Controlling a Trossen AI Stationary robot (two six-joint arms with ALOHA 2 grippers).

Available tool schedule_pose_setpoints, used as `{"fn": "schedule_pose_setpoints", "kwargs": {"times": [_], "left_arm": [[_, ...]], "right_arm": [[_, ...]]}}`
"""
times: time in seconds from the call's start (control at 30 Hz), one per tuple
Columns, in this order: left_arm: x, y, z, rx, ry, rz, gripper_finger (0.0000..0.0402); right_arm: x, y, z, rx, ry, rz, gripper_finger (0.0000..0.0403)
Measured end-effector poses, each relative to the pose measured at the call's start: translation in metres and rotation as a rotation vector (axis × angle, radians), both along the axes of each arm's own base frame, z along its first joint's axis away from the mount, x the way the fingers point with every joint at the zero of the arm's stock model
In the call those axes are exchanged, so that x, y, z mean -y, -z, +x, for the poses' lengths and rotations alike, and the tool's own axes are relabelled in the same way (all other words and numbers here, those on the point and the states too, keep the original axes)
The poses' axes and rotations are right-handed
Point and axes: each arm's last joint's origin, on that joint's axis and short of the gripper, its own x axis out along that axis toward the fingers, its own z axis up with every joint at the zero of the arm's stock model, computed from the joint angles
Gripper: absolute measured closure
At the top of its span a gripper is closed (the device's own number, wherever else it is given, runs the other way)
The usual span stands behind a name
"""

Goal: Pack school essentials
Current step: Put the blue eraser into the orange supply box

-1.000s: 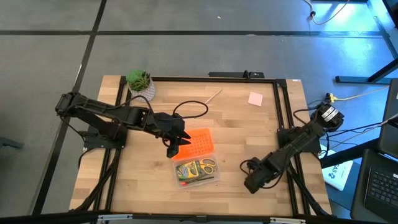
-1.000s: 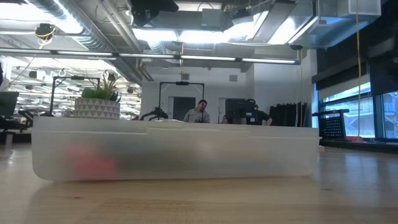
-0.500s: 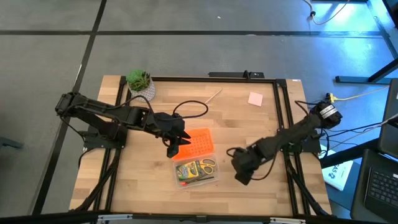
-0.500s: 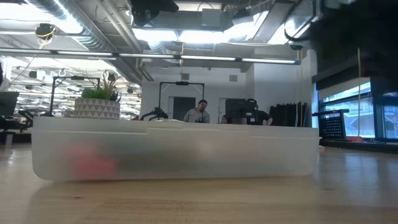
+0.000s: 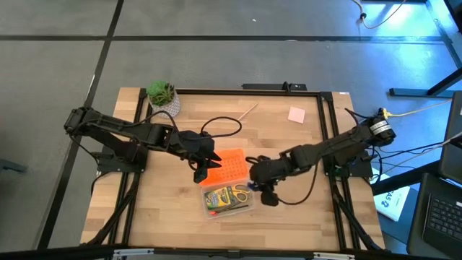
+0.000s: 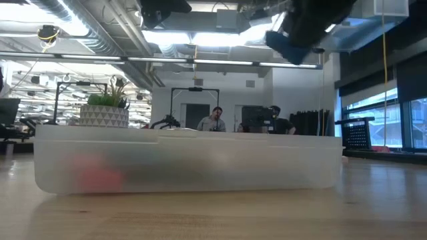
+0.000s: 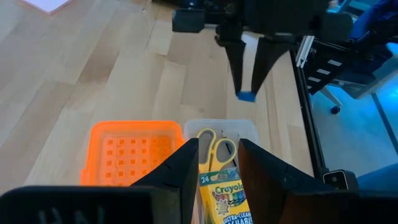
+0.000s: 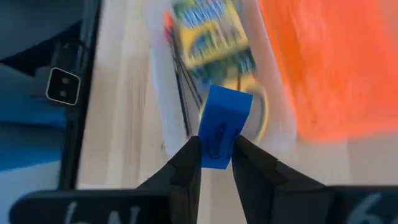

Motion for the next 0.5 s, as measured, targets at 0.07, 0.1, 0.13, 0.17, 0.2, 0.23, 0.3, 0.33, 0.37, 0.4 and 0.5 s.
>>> {"fn": "schedule_pose_setpoints", "kwargs": {"times": [0.07, 0.1, 0.13, 0.17, 0.2, 0.23, 0.3, 0.33, 0.37, 0.4, 0.5], "left_arm": [[0.000, 0.000, 0.000, 0.000, 0.000, 0.000, 0.0296], [0.000, 0.000, 0.000, 0.000, 0.000, 0.000, 0.0296], [0.000, 0.000, 0.000, 0.000, 0.000, 0.000, 0.0296], [0.000, 0.000, 0.000, -0.002, 0.000, 0.000, 0.0296], [0.000, 0.000, 0.000, -0.005, 0.000, 0.000, 0.0296], [0.000, 0.001, 0.000, -0.007, 0.000, 0.001, 0.0296], [0.000, 0.001, 0.000, -0.007, 0.000, 0.001, 0.0296], [0.000, 0.001, 0.000, -0.006, -0.001, 0.000, 0.0296], [0.000, 0.001, 0.000, -0.007, -0.001, 0.000, 0.0296], [0.000, 0.001, 0.000, -0.007, -0.001, 0.000, 0.0296], [0.000, 0.001, 0.000, -0.007, -0.001, 0.000, 0.0296]], "right_arm": [[0.000, 0.002, 0.004, 0.048, -0.079, -0.050, 0.0319], [-0.001, 0.004, 0.006, 0.057, -0.114, -0.075, 0.0319], [-0.002, 0.007, 0.008, 0.064, -0.148, -0.099, 0.0319], [-0.002, 0.011, 0.010, 0.068, -0.178, -0.118, 0.0319], [-0.003, 0.016, 0.013, 0.062, -0.208, -0.128, 0.0319], [-0.005, 0.021, 0.016, 0.063, -0.233, -0.125, 0.0319], [-0.008, 0.031, 0.021, 0.055, -0.272, -0.111, 0.0319], [-0.009, 0.035, 0.023, 0.056, -0.294, -0.104, 0.0319], [-0.010, 0.039, 0.025, 0.050, -0.309, -0.101, 0.0319], [-0.010, 0.042, 0.026, 0.050, -0.324, -0.103, 0.0319], [-0.010, 0.050, 0.030, 0.042, -0.329, -0.104, 0.0319]]}}
